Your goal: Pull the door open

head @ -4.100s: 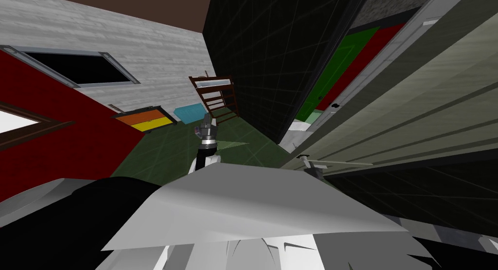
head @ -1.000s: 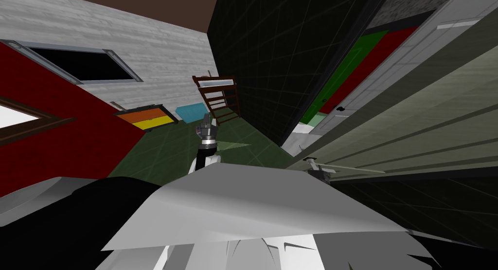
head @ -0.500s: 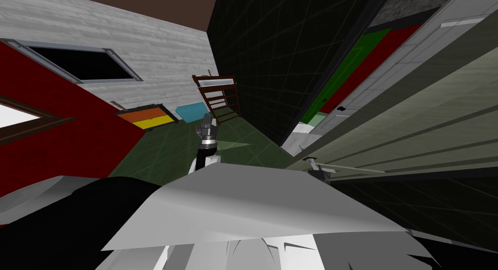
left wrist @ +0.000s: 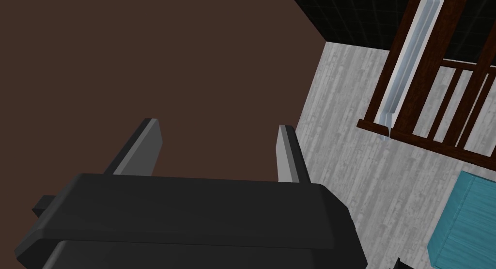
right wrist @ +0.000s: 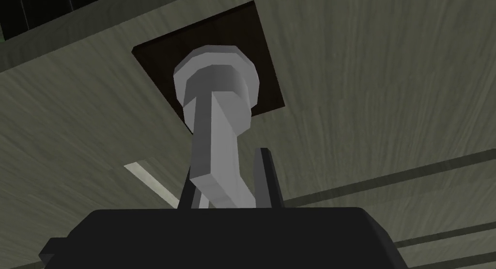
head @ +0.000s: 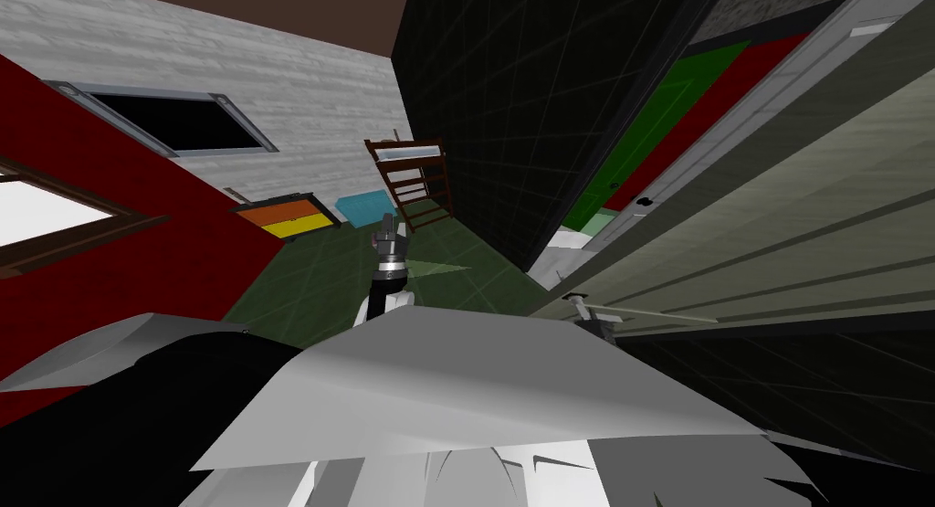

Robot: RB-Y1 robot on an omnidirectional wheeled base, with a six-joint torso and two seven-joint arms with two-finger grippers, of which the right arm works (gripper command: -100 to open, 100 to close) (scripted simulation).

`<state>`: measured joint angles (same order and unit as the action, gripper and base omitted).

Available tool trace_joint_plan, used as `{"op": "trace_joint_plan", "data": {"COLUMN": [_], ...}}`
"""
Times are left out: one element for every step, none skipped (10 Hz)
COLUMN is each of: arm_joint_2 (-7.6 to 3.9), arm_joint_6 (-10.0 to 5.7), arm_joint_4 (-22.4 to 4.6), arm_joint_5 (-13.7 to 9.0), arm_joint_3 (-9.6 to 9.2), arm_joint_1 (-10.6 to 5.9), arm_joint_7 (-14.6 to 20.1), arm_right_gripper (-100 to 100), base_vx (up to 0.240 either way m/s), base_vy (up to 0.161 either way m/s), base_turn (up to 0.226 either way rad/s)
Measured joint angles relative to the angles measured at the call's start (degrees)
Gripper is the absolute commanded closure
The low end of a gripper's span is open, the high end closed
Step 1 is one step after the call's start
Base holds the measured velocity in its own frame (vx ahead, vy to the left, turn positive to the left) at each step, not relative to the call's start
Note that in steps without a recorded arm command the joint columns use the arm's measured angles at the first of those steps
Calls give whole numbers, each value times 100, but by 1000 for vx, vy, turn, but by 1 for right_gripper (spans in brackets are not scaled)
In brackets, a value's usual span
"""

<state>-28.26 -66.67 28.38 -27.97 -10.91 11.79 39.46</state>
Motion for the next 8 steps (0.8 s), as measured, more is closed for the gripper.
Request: {"op": "trace_joint_plan", "data": {"arm_joint_2": [-23, -44, -55, -69, -95, -119, -137, -150], "arm_joint_6": [-138, -288, -435, -676, -719, -763, -910, -1120], "arm_joint_4": [66, 49, 45, -162, -25, 31, -13, -156], "arm_joint_5": [113, 238, 359, 497, 546, 620, 723, 845], "arm_joint_3": [-70, -154, -229, -323, -353, -394, -454, -536], "arm_joint_1": [90, 137, 178, 129, 226, 278, 307, 281], "arm_joint_7": [-159, -302, -464, -570, -665, -781, -913, -1018], "arm_right_gripper": [100, 100, 100, 100, 100, 100, 100, 100], "base_vx": [-97, -99, -91, -68, -59, -63, -75, -66], "base_vy": [-109, -106, -94, -53, -59, -80, -107, -67], "base_turn": [19, 19, 28, 7, 3, 22, 26, 18]}}
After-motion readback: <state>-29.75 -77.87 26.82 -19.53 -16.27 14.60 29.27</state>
